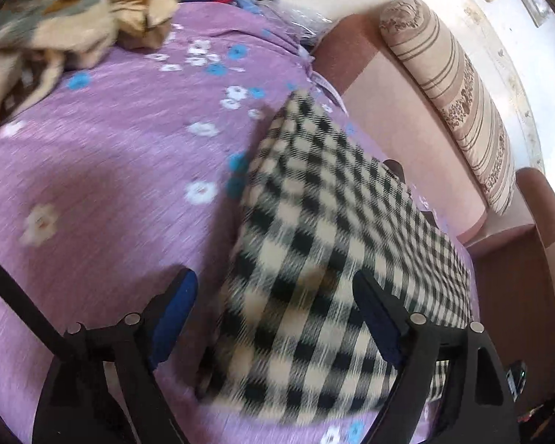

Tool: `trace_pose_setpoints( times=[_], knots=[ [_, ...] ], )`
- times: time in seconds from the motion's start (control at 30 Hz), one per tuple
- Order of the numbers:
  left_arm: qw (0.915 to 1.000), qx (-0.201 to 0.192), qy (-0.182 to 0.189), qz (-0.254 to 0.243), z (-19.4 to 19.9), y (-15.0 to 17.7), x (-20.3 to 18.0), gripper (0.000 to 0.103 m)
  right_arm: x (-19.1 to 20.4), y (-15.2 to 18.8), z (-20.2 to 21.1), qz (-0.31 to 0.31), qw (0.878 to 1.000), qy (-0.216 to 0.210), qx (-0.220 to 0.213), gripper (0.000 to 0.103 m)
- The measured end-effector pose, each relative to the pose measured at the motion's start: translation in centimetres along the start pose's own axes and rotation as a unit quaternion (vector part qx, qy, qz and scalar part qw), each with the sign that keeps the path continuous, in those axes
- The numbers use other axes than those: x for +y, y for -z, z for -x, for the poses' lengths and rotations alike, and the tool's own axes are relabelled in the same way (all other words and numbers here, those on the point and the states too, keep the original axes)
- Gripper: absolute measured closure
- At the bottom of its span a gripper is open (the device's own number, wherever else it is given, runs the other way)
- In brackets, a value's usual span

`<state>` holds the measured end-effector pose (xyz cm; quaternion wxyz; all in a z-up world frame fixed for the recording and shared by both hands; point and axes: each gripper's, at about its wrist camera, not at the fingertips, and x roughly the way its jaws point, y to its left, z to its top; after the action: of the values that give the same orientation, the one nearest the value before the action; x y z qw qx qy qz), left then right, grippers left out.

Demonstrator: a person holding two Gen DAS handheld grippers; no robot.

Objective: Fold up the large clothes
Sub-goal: 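Press the folded coat flat with both grippers and release it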

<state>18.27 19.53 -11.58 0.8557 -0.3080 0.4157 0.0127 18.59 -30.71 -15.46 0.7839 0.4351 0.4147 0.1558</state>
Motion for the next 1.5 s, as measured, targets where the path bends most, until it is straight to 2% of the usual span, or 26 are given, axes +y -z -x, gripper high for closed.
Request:
trace_pose_setpoints(
  times=[0.13,0.17,0.2,0.23,0.27,0.33,0.43,0.53,0.6,0.67,0.7,0.77,0.8,0.87,0.9,0.93,1.0,1.03,1.07,1.17,1.3,1.33,1.43,1.5],
  knots=[
    [0.9995,0.023,0.021,-0.007,-2.0,-0.3,-1.8,0.015,1.2,-1.8,-2.5,0.003,1.000,0.009,-0.008,0.026],
    [0.9994,0.027,0.013,-0.017,-2.3,-0.1,-2.5,0.025,1.5,-2.3,-2.9,0.008,1.000,0.016,-0.006,0.040],
    [0.9990,0.035,-0.002,-0.028,-2.6,0.1,-3.1,0.040,1.6,-2.8,-3.3,0.012,1.000,0.025,-0.001,0.053],
    [0.9974,0.052,-0.019,-0.047,-3.1,0.3,-3.9,0.074,1.5,-3.4,-3.5,0.010,1.000,0.023,0.008,0.072],
    [0.9963,0.065,-0.016,-0.055,-3.3,0.5,-4.5,0.084,1.0,-3.9,-3.3,0.001,1.000,0.010,0.013,0.083],
    [0.9958,0.057,-0.023,-0.068,-2.5,0.5,-5.8,0.088,0.9,-4.5,-2.1,-0.001,1.000,-0.012,0.010,0.088],
    [0.9955,0.054,-0.005,-0.077,-0.8,0.4,-7.6,0.089,1.3,-4.4,0.5,0.026,1.000,-0.015,0.001,0.090],
    [0.9945,0.054,0.003,-0.089,0.2,0.8,-9.0,0.089,0.4,-3.7,2.6,0.024,1.000,-0.019,-0.002,0.091],
    [0.9935,0.056,-0.022,-0.097,-0.4,0.9,-8.9,0.085,-0.1,-3.5,2.4,0.034,0.999,-0.002,0.008,0.089],
    [0.9911,0.061,-0.075,-0.092,-1.8,1.1,-7.9,0.070,-0.5,-3.4,1.5,0.036,0.999,0.019,0.022,0.078],
    [0.9896,0.065,-0.100,-0.081,-2.6,1.0,-7.0,0.066,-0.9,-3.3,1.4,0.029,0.999,0.025,0.025,0.076],
    [0.9892,0.059,-0.119,-0.063,-2.9,0.8,-6.1,0.055,-1.6,-2.9,2.2,0.017,0.999,0.022,0.023,0.069],
    [0.9896,0.051,-0.124,-0.054,-2.4,0.6,-5.8,0.055,-1.5,-2.7,2.8,0.020,0.999,0.028,0.018,0.066],
    [0.9895,0.030,-0.132,-0.051,-0.7,0.3,-5.6,0.055,-1.1,-1.7,5.0,0.048,0.997,0.058,0.000,0.051],
    [0.9885,0.013,-0.139,-0.059,0.3,0.3,-5.9,0.055,-0.6,-0.8,6.1,0.072,0.994,0.082,-0.007,0.048],
    [0.9857,-0.013,-0.151,-0.075,1.6,0.5,-6.5,0.055,0.0,0.3,7.2,0.103,0.989,0.110,-0.009,0.045],
    [0.9747,-0.058,-0.175,-0.126,4.1,1.8,-8.4,0.049,1.0,2.3,8.6,0.161,0.973,0.164,-0.013,0.045],
    [0.9703,-0.074,-0.179,-0.145,5.1,2.6,-9.1,0.041,1.4,3.3,9.4,0.188,0.962,0.194,-0.026,0.045],
    [0.9651,-0.093,-0.182,-0.164,6.2,3.6,-9.9,0.033,1.5,4.1,10.0,0.204,0.954,0.215,-0.039,0.045],
    [0.9547,-0.140,-0.175,-0.196,9.6,6.3,-12.9,0.023,0.9,4.6,11.5,0.221,0.939,0.256,-0.068,0.042],
    [0.9439,-0.176,-0.161,-0.228,13.6,10.8,-15.6,0.010,-0.6,2.7,11.7,0.229,0.911,0.331,-0.093,0.040],
    [0.9407,-0.185,-0.165,-0.232,14.5,12.1,-16.1,0.008,-1.7,1.5,11.6,0.223,0.904,0.352,-0.096,0.033],
    [0.9413,-0.193,-0.167,-0.221,16.1,15.1,-16.2,0.006,-5.1,-2.3,10.7,0.192,0.883,0.418,-0.098,0.032],
    [0.9449,-0.187,-0.169,-0.208,16.6,16.3,-15.9,0.005,-7.1,-4.3,10.5,0.180,0.882,0.424,-0.098,0.014]
  ],
)
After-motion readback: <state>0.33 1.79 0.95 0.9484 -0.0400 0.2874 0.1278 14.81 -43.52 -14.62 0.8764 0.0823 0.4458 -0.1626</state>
